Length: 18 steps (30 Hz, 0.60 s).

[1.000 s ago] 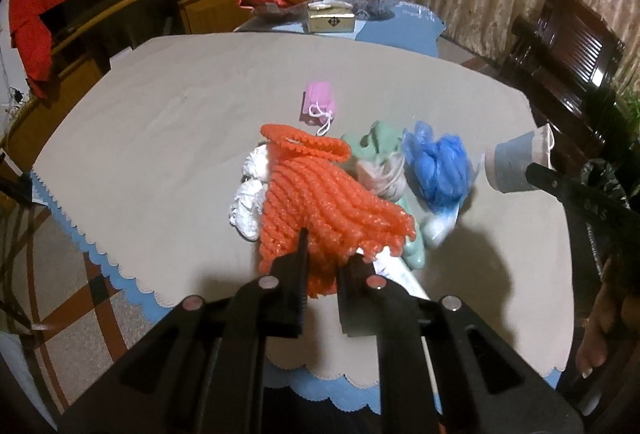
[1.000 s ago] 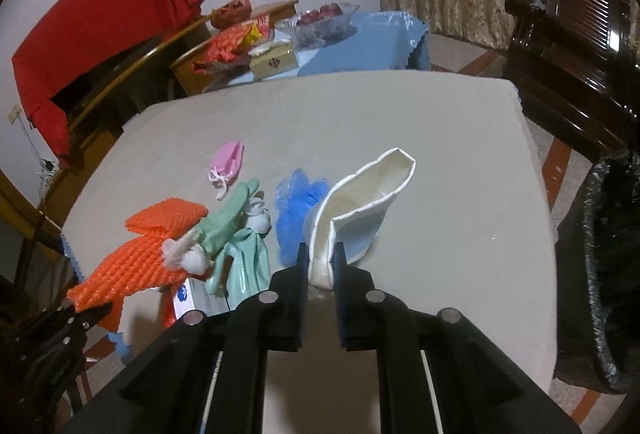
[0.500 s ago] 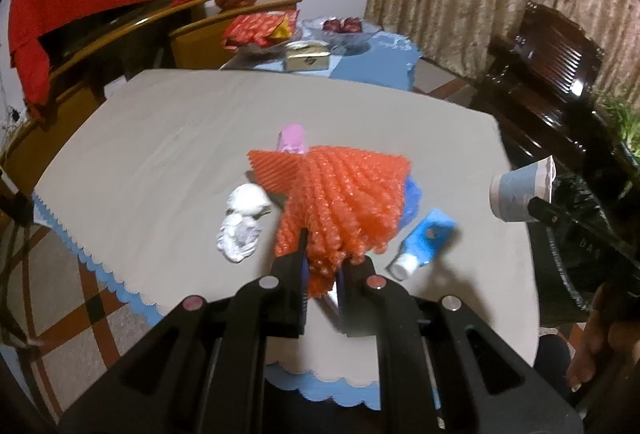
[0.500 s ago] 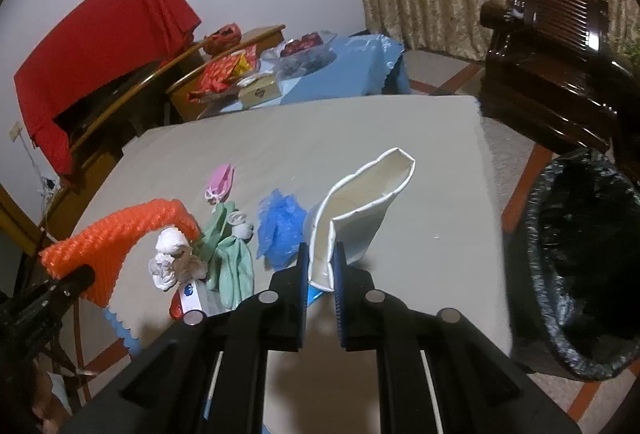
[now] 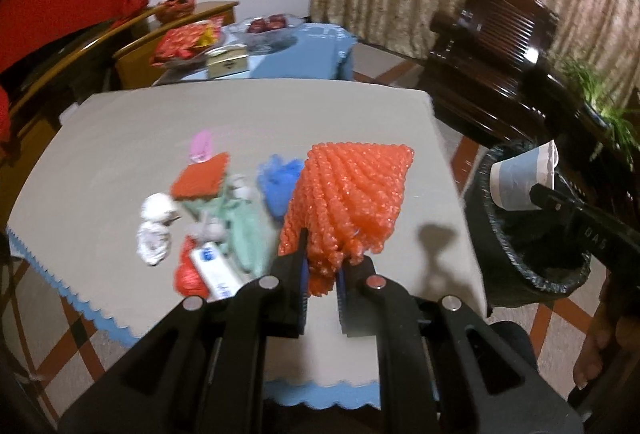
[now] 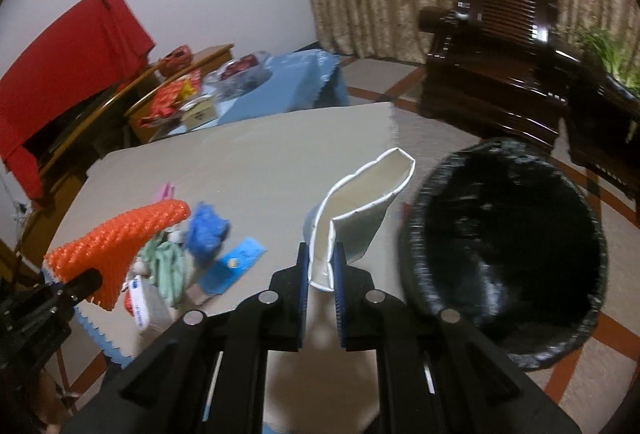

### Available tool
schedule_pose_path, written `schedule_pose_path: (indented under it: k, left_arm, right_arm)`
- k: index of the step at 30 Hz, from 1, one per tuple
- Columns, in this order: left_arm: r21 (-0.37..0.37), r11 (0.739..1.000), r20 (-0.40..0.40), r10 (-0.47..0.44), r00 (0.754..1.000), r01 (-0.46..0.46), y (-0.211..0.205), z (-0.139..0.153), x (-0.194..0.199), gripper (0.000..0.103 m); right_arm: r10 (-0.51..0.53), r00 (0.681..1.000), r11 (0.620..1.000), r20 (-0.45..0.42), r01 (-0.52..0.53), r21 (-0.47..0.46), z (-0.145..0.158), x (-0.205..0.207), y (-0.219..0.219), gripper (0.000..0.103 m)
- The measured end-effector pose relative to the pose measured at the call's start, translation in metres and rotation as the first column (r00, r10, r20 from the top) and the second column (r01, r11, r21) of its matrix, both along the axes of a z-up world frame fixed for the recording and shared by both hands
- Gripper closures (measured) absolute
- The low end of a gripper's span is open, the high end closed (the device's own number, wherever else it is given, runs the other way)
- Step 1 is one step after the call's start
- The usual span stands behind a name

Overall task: Collect trash
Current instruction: 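Carry the orange net and white cup over the black bin and release both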

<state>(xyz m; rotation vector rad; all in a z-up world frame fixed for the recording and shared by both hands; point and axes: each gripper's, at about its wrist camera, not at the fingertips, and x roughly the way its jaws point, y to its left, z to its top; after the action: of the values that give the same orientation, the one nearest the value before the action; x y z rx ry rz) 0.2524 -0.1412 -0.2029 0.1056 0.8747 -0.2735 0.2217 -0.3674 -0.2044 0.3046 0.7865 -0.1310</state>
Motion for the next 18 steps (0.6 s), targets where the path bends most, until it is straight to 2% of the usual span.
schedule_pose_path:
  k: [11,18]
  left_arm:
    - [-0.042,0.99,0.009,-0.135,0.991,0.135,-0.11,0.0,-0.003,0.092]
    - [-0.054,0.974,-0.012,-0.222,0.975,0.221,-0.185,-0.02,-0.002,0.092]
  right_arm:
    - [-0.117,0.993,0.993,-0.027,0.116,-0.038,-0.008,-0.027,-0.088,0.092]
    - [-0.164,0.984,0.986,-0.068,0.162,-0.042,-0.031,-0.034,-0.134,0.092]
